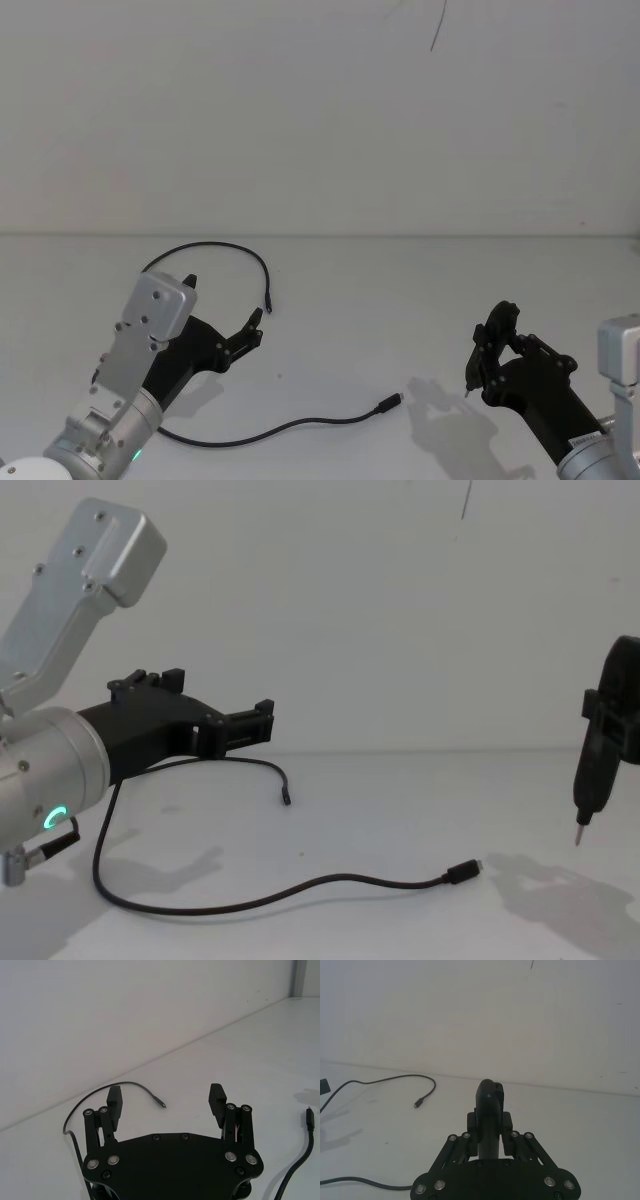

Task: Pick up the data cable with the one hand.

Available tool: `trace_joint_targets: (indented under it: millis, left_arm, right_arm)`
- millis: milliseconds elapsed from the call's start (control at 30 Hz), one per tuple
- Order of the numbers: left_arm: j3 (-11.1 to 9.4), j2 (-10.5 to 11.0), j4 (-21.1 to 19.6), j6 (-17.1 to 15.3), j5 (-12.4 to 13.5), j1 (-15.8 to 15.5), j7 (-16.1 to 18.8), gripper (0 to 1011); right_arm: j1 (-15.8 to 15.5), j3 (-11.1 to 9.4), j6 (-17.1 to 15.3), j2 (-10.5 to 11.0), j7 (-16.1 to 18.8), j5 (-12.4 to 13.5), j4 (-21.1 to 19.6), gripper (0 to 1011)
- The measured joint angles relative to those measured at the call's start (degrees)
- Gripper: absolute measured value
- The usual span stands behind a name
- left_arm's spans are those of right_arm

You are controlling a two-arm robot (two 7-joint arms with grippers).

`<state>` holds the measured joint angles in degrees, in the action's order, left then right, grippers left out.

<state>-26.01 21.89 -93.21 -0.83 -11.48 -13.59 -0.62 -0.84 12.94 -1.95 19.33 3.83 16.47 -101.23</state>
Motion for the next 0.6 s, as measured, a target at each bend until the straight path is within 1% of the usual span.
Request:
trace_joint_targets:
  millis: [600]
  left_arm:
    - [-0.01, 0.0, 0.04, 0.02, -0.01, 0.0, 0.0, 1001]
  right_arm:
    - [0.0, 0.0, 0.0, 0.0, 0.0, 0.0, 0.0, 263]
